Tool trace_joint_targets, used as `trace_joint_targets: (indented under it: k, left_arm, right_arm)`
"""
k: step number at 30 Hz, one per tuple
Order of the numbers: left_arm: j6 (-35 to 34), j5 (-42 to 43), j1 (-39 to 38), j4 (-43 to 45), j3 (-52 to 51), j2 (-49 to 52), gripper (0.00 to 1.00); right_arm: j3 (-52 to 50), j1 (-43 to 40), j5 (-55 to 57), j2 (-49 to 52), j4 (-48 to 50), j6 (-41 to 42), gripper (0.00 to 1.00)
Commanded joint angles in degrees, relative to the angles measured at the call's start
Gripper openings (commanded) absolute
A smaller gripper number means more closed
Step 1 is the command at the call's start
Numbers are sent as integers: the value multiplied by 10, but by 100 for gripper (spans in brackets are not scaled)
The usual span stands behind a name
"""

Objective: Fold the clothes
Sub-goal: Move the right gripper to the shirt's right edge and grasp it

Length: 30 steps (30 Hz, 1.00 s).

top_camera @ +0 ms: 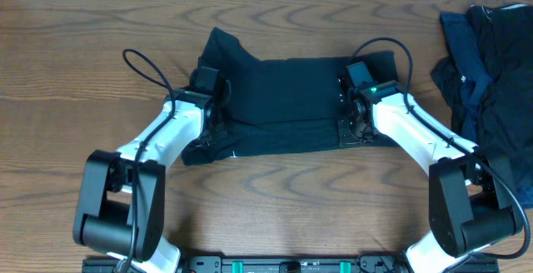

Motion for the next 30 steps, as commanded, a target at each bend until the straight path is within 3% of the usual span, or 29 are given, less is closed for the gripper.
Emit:
trace_joint_targets:
  k: [1, 11, 30]
  left_arm:
    - [-3, -1, 3, 0, -2, -31, 6]
    - [-3, -1, 3, 0, -2, -95, 6]
    - [-3, -1, 3, 0, -2, -97, 6]
  right_arm:
    - [-8, -11, 15, 1, 14, 14, 1]
    - [-30, -14, 15, 1, 50, 23, 1]
    - [-55, -14, 19, 1, 140, 25, 1]
